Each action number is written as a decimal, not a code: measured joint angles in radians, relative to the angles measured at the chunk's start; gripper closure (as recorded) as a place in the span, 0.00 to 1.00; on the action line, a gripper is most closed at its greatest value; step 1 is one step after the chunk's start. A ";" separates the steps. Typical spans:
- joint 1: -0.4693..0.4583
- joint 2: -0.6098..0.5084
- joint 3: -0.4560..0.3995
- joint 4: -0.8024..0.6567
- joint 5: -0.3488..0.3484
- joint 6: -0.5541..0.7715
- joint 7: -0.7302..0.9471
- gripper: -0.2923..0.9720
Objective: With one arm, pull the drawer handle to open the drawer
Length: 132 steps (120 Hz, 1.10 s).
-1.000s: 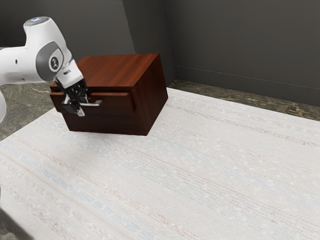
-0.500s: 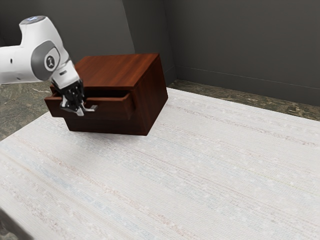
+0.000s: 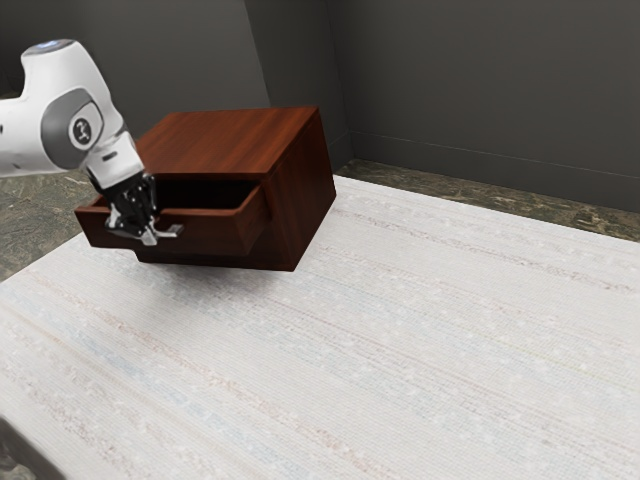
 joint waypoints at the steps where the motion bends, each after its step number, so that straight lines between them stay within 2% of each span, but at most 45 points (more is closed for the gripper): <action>1: 0.000 -0.001 0.000 -0.002 0.000 0.000 0.000 0.82; 34: 0.006 -0.049 -0.002 -0.047 0.000 -0.023 0.013 0.73; 49: 0.010 -0.074 -0.003 -0.070 0.000 -0.036 0.022 0.75; 97: 0.020 -0.165 0.000 -0.159 0.000 -0.054 0.041 0.73; 118: 0.031 -0.266 -0.001 -0.181 0.000 -0.065 0.046 0.70; 132: 0.034 -0.371 0.000 -0.179 -0.003 -0.090 0.046 0.61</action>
